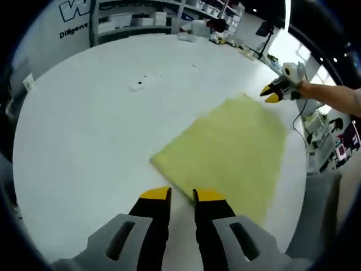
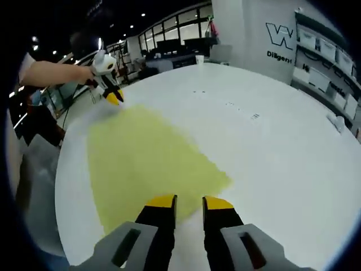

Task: Fold the garment on the visible template until the final outline fits inside the template.

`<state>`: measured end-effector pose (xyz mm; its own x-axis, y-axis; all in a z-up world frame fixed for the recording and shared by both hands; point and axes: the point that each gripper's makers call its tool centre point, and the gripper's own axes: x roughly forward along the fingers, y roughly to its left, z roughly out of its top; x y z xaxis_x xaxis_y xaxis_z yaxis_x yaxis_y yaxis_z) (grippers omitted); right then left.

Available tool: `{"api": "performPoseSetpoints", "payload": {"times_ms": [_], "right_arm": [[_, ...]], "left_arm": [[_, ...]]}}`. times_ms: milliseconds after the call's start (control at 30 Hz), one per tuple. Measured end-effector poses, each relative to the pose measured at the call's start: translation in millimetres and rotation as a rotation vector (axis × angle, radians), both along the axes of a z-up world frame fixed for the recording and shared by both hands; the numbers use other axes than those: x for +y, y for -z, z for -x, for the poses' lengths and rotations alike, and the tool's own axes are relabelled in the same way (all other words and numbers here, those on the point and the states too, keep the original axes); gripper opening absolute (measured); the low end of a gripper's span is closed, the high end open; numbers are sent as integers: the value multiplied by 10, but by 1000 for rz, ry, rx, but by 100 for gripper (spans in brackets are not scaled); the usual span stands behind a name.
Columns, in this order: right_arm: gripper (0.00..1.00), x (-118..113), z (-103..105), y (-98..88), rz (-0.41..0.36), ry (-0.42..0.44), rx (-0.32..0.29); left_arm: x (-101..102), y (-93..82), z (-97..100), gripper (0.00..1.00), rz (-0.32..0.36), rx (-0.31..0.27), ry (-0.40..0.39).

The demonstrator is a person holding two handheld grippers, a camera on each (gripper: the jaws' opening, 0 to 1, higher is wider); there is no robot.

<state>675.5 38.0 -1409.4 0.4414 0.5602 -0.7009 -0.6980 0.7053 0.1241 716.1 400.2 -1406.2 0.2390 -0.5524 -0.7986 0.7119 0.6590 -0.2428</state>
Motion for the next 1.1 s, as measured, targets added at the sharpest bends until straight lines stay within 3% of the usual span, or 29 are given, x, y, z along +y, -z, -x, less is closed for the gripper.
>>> {"api": "performPoseSetpoints", "payload": {"times_ms": [133,300,467,667,833,1100], "right_arm": [[14,48,329,-35,-80,49,14],[17,59,668,-12,-99,67,14],[20,95,868,16,-127,95,20],[22,125,997,103,-136,121,14],[23,106,1093,254,-124,142,36],[16,128,1092,266,-144,150,27]], "left_arm": [[56,16,365,23,29,2,-19],[30,77,871,28,86,-3,-47],[-36,169,1170,32,90,-25,-40],[0,246,1216,35,58,-101,-52],[46,343,1225,34,28,-132,-66],[-60,343,1175,30,49,-185,-71]]}}
